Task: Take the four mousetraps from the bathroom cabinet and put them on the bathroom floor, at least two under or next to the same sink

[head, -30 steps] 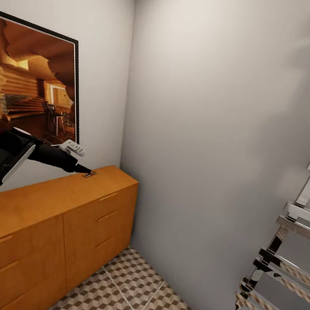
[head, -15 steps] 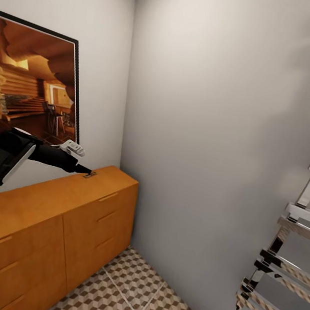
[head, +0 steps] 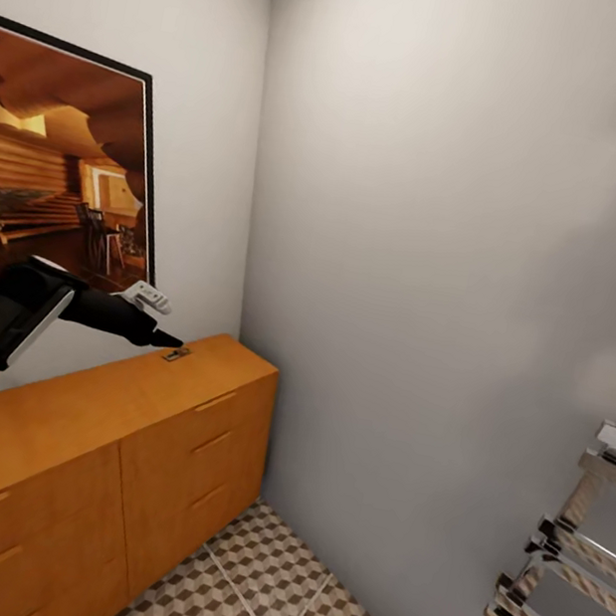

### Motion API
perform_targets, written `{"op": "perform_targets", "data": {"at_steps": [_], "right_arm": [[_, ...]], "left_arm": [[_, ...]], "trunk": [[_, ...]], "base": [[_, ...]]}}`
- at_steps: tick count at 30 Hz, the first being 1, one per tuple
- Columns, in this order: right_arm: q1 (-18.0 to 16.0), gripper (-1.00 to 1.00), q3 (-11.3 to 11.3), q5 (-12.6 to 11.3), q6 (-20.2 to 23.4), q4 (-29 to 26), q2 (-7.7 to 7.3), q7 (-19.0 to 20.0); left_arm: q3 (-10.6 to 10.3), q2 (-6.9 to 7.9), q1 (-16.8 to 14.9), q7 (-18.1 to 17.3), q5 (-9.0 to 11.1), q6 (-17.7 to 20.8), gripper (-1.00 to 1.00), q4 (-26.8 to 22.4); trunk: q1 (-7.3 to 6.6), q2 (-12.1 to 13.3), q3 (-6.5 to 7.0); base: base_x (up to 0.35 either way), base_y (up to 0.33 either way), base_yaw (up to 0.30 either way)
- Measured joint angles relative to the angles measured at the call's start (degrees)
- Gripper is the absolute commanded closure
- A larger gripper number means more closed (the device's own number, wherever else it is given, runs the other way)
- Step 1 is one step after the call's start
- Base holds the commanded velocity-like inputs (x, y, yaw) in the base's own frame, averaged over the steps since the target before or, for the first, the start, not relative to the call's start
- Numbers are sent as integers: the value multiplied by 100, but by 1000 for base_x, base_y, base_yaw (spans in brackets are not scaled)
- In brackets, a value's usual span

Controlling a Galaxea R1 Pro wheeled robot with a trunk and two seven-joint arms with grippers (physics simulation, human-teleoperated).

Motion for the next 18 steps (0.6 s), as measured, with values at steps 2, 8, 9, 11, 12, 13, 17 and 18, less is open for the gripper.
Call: {"op": "perform_targets", "data": {"at_steps": [2, 8, 9, 11, 12, 13, 17, 18], "right_arm": [[0, -100, 0, -3, 1, 0, 0, 0], [0, -100, 0, -2, 3, 0, 0, 0], [0, -100, 0, -2, 2, 0, 0, 0], [0, -100, 0, -3, 2, 0, 0, 0], [0, -100, 0, -1, 2, 0, 0, 0], [0, -100, 0, -2, 2, 0, 0, 0], [0, -100, 0, -1, 1, 0, 0, 0], [0, -100, 0, 0, 2, 0, 0, 0]], "left_arm": [[-43, 0, 0, 0, -3, -2, -100, 0], [-111, 0, 0, 11, -59, -2, -100, 7], [-113, 0, 0, 13, -79, 0, -100, 8], [-123, 0, 0, 17, -140, 1, -100, 14], [-126, 0, 0, 21, -178, 0, -100, 28], [-129, -2, 0, 23, -212, 0, -100, 42], [-132, -6, 0, 29, -274, -1, -100, 66], [-132, -7, 0, 30, -281, -2, -100, 70]], "trunk": [[1, 0, 0], [2, 0, 0], [2, 0, 0], [2, 0, 0], [2, 0, 0], [2, 0, 0], [2, 0, 0], [2, 0, 0]], "base": [[84, 3, 0], [18, 1, 0], [5, 0, 0], [3, 0, 0], [2, 0, 0], [1, 0, 0], [0, 0, 0], [0, 0, 0]]}}
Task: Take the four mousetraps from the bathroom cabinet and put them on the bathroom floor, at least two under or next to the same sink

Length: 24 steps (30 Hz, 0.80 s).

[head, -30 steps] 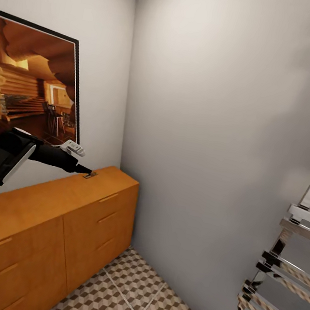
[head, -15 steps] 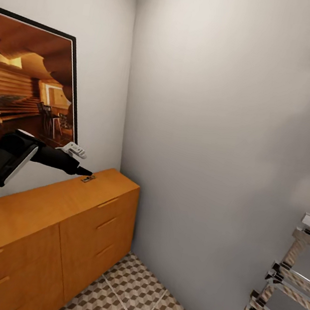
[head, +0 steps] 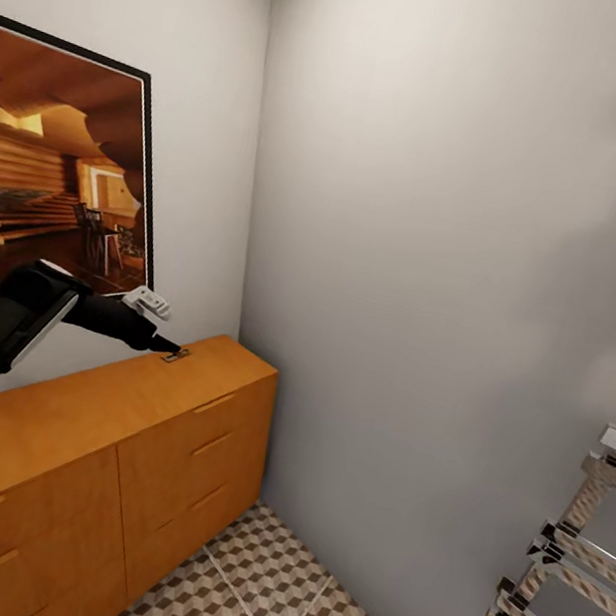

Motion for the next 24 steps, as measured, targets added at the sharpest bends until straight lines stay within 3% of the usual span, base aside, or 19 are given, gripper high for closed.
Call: {"op": "perform_targets", "data": {"at_steps": [14, 24], "right_arm": [[0, -100, 0, 1, -3, 0, -3, 4], [0, -100, 1, -1, -5, 0, -85, 23]], "left_arm": [[-9, -12, 0, 8, -41, -32, -100, 105], [-10, -21, 0, 8, -64, -36, -100, 148]], "trunk": [[0, 0, 0], [0, 0, 0]], "base": [[0, 0, 0], [0, 0, 0]]}}
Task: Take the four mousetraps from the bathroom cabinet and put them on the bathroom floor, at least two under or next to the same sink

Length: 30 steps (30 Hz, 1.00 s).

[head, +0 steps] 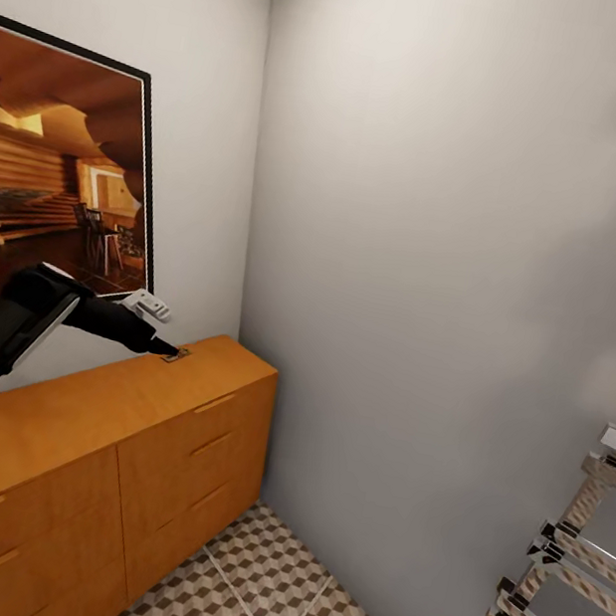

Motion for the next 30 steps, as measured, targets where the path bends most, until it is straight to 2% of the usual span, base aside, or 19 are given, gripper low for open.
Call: {"op": "perform_targets", "data": {"at_steps": [14, 21, 30], "right_arm": [[0, -100, 0, -5, 0, 0, -29, 1], [0, -100, 0, -5, 0, 0, -22, -3], [0, -100, 0, -4, 0, 0, -12, -7]], "left_arm": [[0, 1, 0, -2, -2, 0, -100, 20], [0, 1, 0, 6, -20, -6, -100, 112], [-1, 1, 0, 4, -101, -322, -100, 198]], "trunk": [[-1, -1, 0], [-2, -1, 0], [-2, -1, 0]], "base": [[30, 0, 0], [211, 0, 0], [244, 0, 0]]}}
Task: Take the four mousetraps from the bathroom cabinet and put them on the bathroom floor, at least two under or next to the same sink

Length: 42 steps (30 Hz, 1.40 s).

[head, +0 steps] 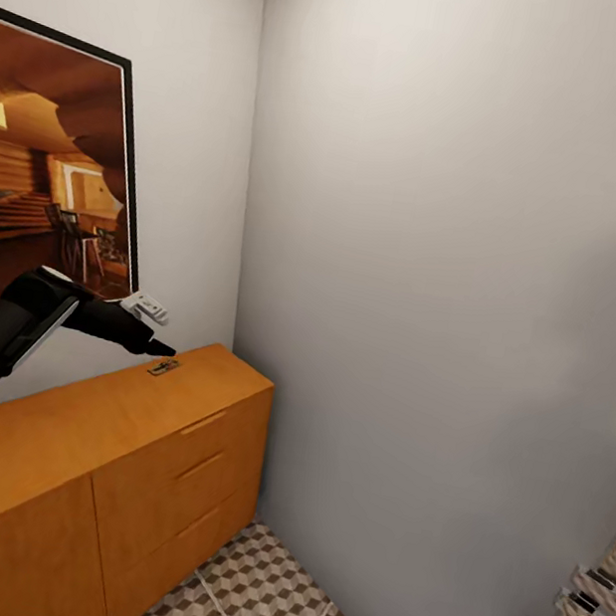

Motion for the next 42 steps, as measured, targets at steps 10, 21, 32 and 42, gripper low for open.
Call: {"op": "perform_targets", "data": {"at_steps": [10, 21, 32, 42], "right_arm": [[0, -100, 0, 0, 1, 0, 1, -1], [0, -100, 0, -1, 2, 0, 1, -1], [0, -100, 0, -1, 2, 0, 1, -1], [0, -100, 0, 0, 5, 0, 0, -1]], "left_arm": [[0, 0, 0, 1, -4, -40, -100, 156], [-1, 0, 0, 4, -5, -354, -100, 478], [-5, 0, -1, 5, -7, -486, -100, 706], [0, 0, -1, 7, -12, -496, -100, 806]], "trunk": [[2, 1, 0], [2, 1, 0], [2, 1, 0], [2, 1, 0]], "base": [[82, 0, 0], [3, 0, 0], [0, 0, 0], [0, 8, 0]]}}
